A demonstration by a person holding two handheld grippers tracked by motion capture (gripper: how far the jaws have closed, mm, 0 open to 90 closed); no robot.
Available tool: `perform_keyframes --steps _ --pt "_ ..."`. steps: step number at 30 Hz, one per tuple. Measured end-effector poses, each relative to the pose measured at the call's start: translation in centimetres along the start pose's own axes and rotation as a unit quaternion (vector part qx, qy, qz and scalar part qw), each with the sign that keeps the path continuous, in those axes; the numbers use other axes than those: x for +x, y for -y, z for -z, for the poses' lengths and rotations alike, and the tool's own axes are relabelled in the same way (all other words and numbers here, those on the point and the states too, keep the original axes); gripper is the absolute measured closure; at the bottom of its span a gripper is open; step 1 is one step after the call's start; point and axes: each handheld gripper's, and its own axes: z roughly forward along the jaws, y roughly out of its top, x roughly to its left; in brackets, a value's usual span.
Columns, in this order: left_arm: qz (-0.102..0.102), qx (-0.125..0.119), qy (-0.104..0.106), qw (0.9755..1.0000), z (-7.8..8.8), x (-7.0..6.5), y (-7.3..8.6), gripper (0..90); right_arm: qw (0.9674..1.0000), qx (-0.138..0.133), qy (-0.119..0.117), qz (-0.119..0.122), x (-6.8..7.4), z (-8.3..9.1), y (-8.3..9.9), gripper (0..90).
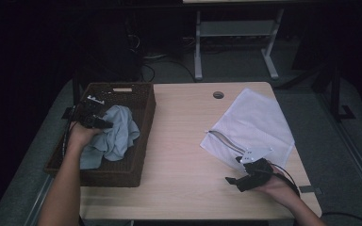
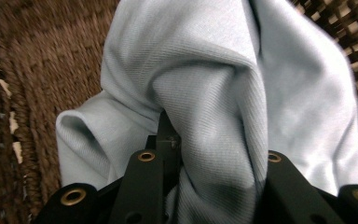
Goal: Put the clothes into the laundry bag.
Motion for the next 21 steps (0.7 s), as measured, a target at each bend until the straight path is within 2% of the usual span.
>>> perform_keyframes --steps 4,6,8,9,11,21 --pt "0.007 -0.014 0.007 0.9999 1.3 0.0 0.0 72.3 1.0000 -0.001 0.000 -0.001 0.0 0.0 0.0 15.2" --pt "0.005 -0.035 0.015 0.9993 2.7 -0.2 0.0 72.3 1.0000 -0.002 -0.001 -0.003 0.0 0.1 0.0 15.2" --pt "0.006 -0.043 0.017 0.9989 3.2 -0.2 0.0 72.3 1.0000 -0.002 -0.001 -0.003 0.0 0.1 0.0 15.1" --pt "0.008 -0.060 0.023 0.9979 4.0 -0.3 0.1 72.3 1.0000 -0.002 -0.001 -0.003 0.0 0.1 0.0 15.2" --pt "0.008 -0.071 0.029 0.9970 4.8 -0.4 0.1 72.3 1.0000 -0.002 0.000 -0.003 0.0 0.1 0.0 15.1" --pt "-0.010 -0.105 0.053 0.9930 8.4 -1.8 -0.1 72.3 0.9999 -0.001 -0.001 -0.011 -0.3 0.2 0.1 15.1"
